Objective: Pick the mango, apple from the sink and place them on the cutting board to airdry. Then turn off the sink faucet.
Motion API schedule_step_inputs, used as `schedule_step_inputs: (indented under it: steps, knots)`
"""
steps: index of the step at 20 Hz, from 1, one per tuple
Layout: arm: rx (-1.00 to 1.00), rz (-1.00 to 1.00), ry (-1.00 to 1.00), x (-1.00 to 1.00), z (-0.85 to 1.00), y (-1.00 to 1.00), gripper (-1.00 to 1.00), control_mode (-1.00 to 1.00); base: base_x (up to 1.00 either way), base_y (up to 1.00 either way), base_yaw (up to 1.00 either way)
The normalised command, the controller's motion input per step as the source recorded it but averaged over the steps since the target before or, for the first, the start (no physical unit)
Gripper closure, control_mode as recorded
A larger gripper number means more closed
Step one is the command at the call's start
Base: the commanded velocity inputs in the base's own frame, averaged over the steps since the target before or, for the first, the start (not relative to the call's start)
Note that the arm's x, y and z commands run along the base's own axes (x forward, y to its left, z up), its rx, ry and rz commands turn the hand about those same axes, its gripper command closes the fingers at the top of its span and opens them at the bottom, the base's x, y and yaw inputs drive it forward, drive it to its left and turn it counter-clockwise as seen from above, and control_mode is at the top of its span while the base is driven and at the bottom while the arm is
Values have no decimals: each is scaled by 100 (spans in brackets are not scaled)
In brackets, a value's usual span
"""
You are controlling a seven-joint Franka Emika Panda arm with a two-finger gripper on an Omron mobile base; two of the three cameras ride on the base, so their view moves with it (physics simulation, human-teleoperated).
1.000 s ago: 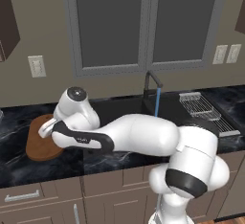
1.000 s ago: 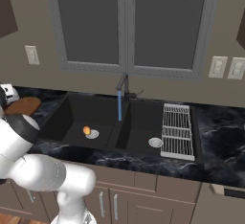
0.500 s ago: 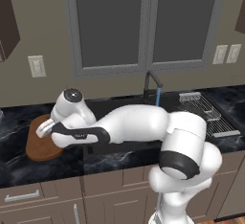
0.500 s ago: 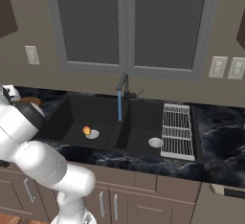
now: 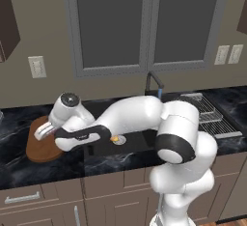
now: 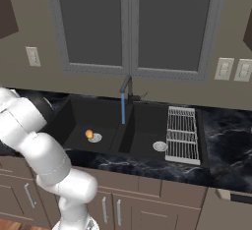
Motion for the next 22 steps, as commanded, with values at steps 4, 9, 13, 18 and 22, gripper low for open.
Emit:
schedule_step_inputs:
  steps: [4,9,13,18,22]
  knots:
    - [-3,-6,0,4,-2,19,100,-100,0,0,0]
    - [-1,-5,2,8,-7,14,100,-100,0,0,0]
    - [0,-6,4,12,-11,10,100,-100,0,0,0]
    - [0,-6,6,15,-17,4,100,-100,0,0,0]
    - [0,-6,5,16,-17,8,100,-100,0,0,0]
